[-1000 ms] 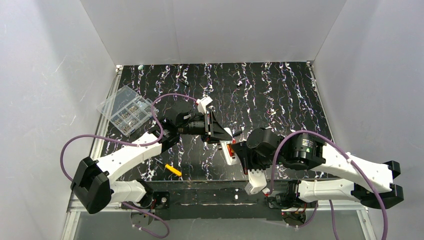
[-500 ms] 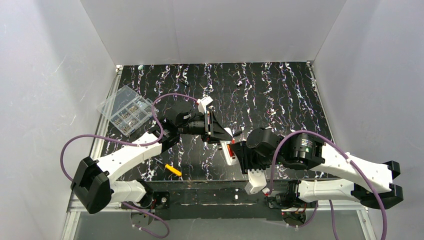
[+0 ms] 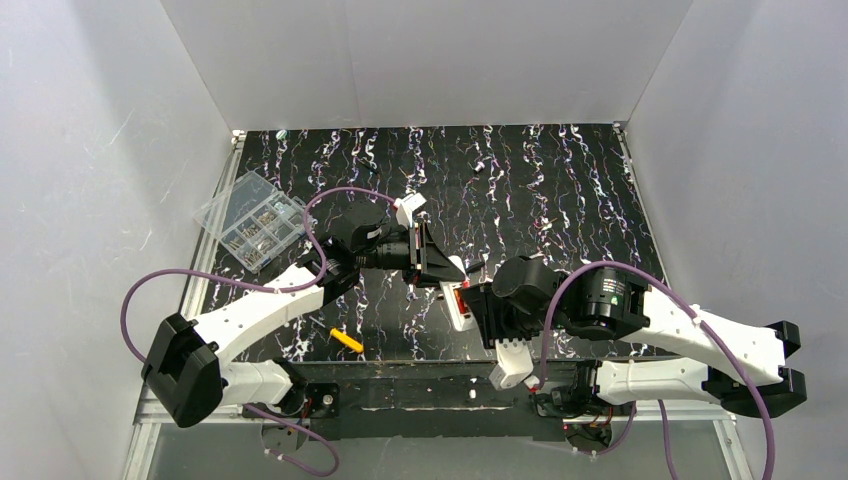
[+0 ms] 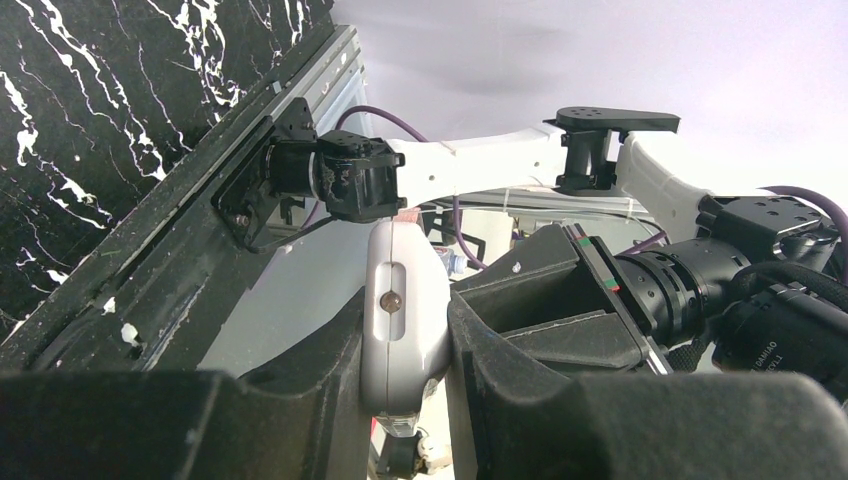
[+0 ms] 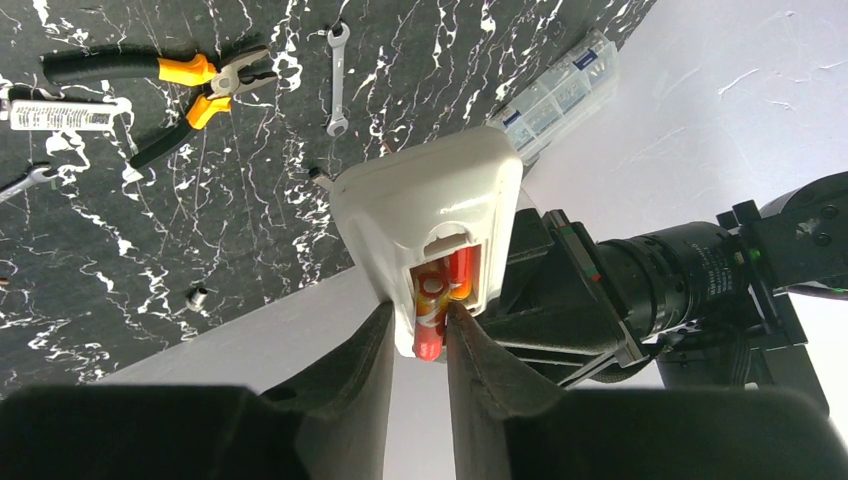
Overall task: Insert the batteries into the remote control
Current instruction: Load the battery into the remote control.
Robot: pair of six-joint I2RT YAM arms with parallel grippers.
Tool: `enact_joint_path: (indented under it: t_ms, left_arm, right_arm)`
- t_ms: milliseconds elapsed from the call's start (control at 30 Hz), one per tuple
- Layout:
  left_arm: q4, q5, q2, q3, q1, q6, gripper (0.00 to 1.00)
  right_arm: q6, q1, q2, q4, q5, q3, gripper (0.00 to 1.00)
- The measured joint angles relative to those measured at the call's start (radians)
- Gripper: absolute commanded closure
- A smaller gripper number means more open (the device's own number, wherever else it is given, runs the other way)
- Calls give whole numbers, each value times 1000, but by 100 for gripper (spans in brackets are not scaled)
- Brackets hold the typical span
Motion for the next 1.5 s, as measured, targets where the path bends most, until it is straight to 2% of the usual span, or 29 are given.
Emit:
enact_joint_path:
  t_ms: [667, 733, 967, 1067, 1167, 1267, 1333, 1500]
  left_arm:
    - [31, 8, 13, -2, 0, -14, 100]
    - [37, 11, 13, -2, 0, -18, 100]
    - [53, 14, 13, -2, 0, -27, 100]
    - [54, 14, 14, -2, 0, -29, 100]
    - [54, 14, 14, -2, 0, -28, 100]
    - [54, 14, 14, -2, 0, -26, 100]
    - [54, 14, 15, -2, 0, -25, 100]
    - [58, 14, 29, -2, 0, -26, 100]
  right_arm:
    - [1, 7, -11, 17, 0, 0, 58]
    - [1, 7, -20, 28, -2, 0, 54]
    - [0, 8, -41, 64, -6, 0, 52]
    - [-2, 9, -62, 93, -3, -8, 39]
    - [24, 13, -113, 173, 21, -63, 37]
    - [125, 13, -176, 294, 64, -134, 36]
    - [251, 13, -202, 385, 102, -156, 37]
    - [733, 13, -266, 738, 251, -231, 39]
